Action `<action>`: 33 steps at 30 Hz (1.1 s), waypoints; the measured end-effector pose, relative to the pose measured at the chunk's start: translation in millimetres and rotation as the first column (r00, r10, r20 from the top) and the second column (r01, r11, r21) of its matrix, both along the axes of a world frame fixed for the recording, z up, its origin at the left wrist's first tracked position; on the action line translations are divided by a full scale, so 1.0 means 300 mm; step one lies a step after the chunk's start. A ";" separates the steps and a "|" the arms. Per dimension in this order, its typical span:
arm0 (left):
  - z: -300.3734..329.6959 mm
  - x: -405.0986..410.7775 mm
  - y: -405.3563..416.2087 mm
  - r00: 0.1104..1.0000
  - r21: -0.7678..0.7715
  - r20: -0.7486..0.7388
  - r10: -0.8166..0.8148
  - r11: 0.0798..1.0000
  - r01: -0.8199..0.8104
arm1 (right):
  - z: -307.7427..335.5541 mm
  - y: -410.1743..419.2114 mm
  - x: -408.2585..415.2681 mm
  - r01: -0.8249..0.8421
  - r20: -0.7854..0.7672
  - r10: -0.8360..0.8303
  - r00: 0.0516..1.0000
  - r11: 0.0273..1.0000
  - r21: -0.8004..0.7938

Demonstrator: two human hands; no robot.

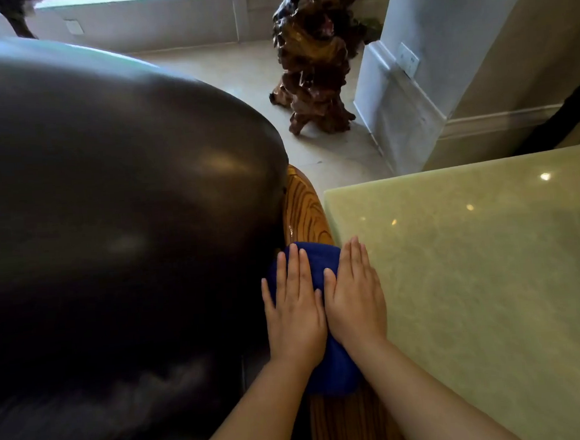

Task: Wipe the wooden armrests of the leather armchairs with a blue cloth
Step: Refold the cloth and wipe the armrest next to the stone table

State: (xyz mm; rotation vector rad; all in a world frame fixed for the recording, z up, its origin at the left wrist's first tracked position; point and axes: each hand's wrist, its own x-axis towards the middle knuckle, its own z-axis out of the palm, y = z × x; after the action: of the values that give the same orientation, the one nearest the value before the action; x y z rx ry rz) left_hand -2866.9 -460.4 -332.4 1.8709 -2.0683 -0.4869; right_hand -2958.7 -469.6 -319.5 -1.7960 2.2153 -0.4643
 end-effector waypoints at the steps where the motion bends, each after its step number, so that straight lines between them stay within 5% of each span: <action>1: -0.002 0.001 -0.040 1.000 -0.015 0.005 0.010 1.000 -0.010 | -0.002 -0.042 0.001 0.001 0.000 -0.001 1.000 1.000 0.001; 7: 0.057 -0.001 -0.207 0.999 -0.009 0.049 -0.015 1.000 0.015 | 0.020 -0.218 -0.040 0.015 -0.032 -0.011 0.999 0.994 0.112; 12: 0.123 0.103 -0.118 0.985 -0.017 0.099 -0.144 0.989 0.147 | 0.067 -0.123 -0.165 -0.243 0.042 0.250 0.967 0.963 -0.115; 17: 0.175 0.091 -0.196 0.947 0.144 0.208 -0.246 0.965 0.219 | 0.071 -0.141 -0.172 -0.410 0.215 0.386 0.897 0.909 0.078; 29: 0.178 0.042 -0.125 0.991 -0.104 -0.115 -0.070 0.993 0.058 | 0.090 -0.091 -0.149 -0.253 0.214 0.263 0.941 0.965 -0.070; 33: 0.185 0.043 -0.058 0.989 -0.055 -0.109 -0.098 0.994 0.092 | 0.122 -0.039 -0.184 -0.310 0.184 0.306 0.934 0.951 -0.007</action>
State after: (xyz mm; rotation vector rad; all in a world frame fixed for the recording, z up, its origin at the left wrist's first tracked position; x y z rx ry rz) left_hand -2854.0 -477.8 -276.9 1.6834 -2.0831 -0.5456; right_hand -3013.9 -481.3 -283.0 -1.9572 1.7693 -0.5111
